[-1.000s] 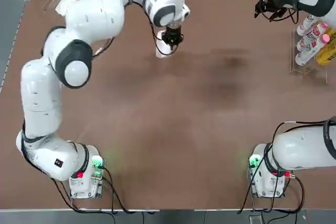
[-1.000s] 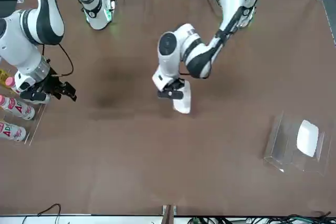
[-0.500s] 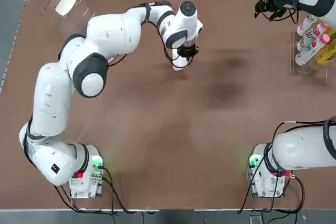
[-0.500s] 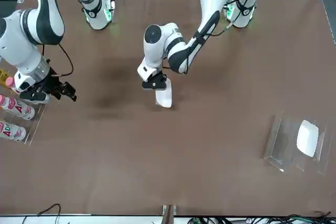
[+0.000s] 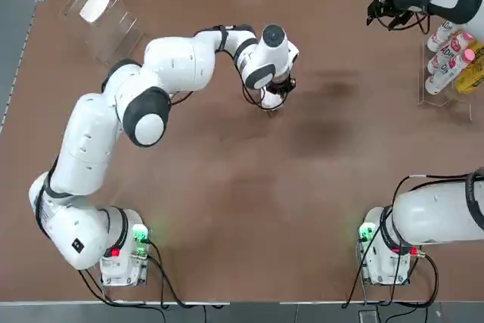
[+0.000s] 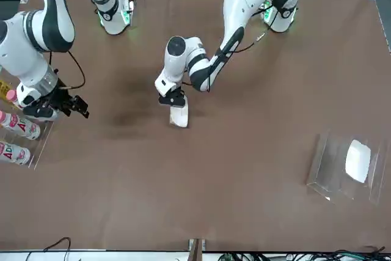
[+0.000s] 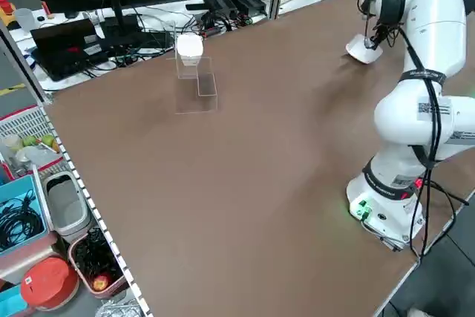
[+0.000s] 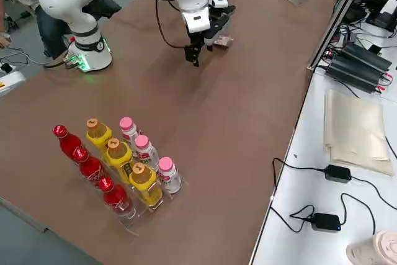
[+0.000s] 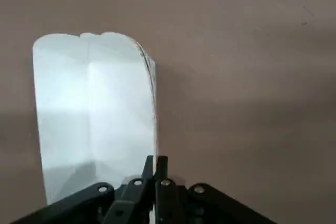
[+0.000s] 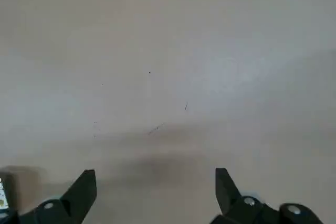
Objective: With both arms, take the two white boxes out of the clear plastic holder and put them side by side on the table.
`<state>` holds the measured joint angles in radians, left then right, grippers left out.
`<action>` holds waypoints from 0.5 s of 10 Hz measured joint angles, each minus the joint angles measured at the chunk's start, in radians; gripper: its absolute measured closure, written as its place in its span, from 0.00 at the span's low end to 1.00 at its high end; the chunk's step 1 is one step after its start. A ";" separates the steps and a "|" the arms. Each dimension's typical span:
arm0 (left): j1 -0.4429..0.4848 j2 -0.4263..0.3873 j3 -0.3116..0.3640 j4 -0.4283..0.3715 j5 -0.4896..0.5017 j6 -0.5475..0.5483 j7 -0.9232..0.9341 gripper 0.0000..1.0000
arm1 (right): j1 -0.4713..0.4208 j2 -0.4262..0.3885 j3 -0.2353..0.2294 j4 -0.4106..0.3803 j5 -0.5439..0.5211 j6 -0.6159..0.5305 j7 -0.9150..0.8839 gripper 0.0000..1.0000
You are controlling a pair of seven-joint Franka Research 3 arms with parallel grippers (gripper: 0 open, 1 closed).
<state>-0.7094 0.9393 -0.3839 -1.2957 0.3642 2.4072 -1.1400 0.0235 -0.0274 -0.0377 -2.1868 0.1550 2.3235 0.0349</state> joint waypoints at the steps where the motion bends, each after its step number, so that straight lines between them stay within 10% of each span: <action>1: 0.000 0.000 0.000 0.006 0.000 0.000 0.004 0.96 | 0.000 0.000 0.000 0.000 0.000 0.000 0.000 0.00; 5: 0.008 -0.023 0.001 0.039 -0.006 -0.006 0.016 0.40 | 0.000 0.000 0.000 0.000 0.000 0.001 0.000 0.00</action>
<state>-0.7018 0.9161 -0.3832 -1.2572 0.3584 2.4015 -1.1238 0.0236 -0.0274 -0.0376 -2.1870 0.1551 2.3246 0.0349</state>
